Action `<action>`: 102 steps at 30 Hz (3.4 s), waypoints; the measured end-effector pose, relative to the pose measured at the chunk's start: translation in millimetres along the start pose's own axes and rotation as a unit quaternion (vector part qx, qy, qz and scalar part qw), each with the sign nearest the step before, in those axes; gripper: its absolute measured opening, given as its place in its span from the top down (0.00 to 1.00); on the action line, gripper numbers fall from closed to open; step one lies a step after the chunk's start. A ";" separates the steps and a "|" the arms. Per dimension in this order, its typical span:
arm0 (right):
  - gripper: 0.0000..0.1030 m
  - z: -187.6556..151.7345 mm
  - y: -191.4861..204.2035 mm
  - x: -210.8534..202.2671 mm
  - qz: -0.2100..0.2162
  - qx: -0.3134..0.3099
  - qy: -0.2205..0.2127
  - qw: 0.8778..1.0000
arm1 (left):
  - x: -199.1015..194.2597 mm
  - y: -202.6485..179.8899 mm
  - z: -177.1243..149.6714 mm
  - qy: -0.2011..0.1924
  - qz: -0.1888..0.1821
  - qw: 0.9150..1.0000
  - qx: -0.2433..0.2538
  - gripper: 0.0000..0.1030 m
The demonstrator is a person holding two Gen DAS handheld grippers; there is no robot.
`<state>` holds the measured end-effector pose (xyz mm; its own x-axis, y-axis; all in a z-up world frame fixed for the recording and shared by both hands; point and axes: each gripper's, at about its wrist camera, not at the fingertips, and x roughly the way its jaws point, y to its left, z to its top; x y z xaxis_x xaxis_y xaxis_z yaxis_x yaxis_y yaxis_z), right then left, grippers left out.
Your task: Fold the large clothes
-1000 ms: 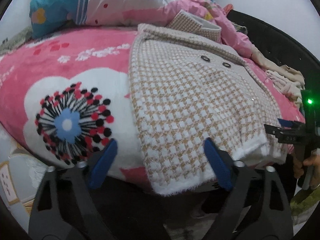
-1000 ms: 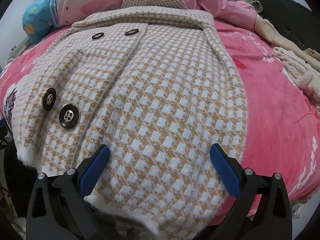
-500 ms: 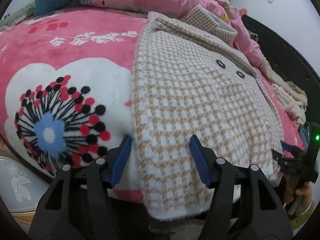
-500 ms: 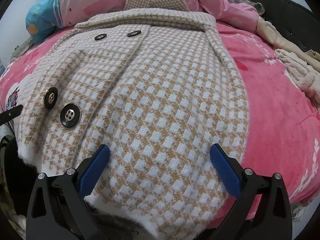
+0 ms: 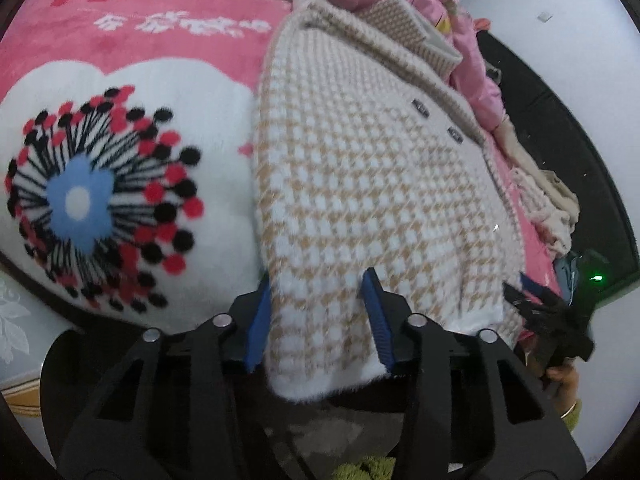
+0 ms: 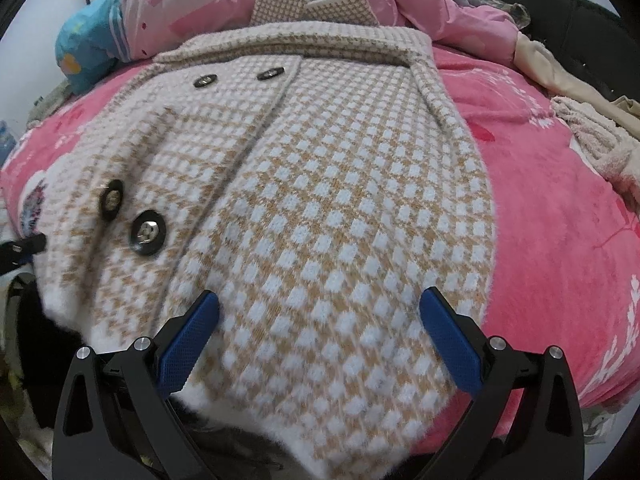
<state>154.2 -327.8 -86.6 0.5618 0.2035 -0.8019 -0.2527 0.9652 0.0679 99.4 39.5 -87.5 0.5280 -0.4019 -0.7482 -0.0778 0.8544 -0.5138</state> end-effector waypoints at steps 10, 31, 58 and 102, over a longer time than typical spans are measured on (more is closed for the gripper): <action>0.12 -36.3 -76.5 -37.1 0.044 0.136 -0.009 0.990 | 4.0 -1.1 -0.8 0.008 0.026 1.000 0.014 0.68; 0.93 -27.6 -41.4 -45.3 0.116 0.135 -0.012 0.984 | -32.1 -64.2 -14.3 -0.065 0.169 0.968 0.173 0.93; 0.93 -45.5 -106.3 -64.2 0.228 0.240 -0.035 0.943 | -59.0 -17.8 -21.1 0.002 0.029 0.996 0.079 0.92; 0.38 94.8 -178.4 35.6 0.218 0.320 -0.073 0.919 | -27.5 20.2 144.7 -0.104 -0.019 0.993 -0.043 0.46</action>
<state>294.0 -477.1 -71.0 0.6285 0.5687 -0.5306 0.0104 0.6760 0.7369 205.7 115.5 -16.6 0.6951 -0.3491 -0.6284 -0.1219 0.8043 -0.5816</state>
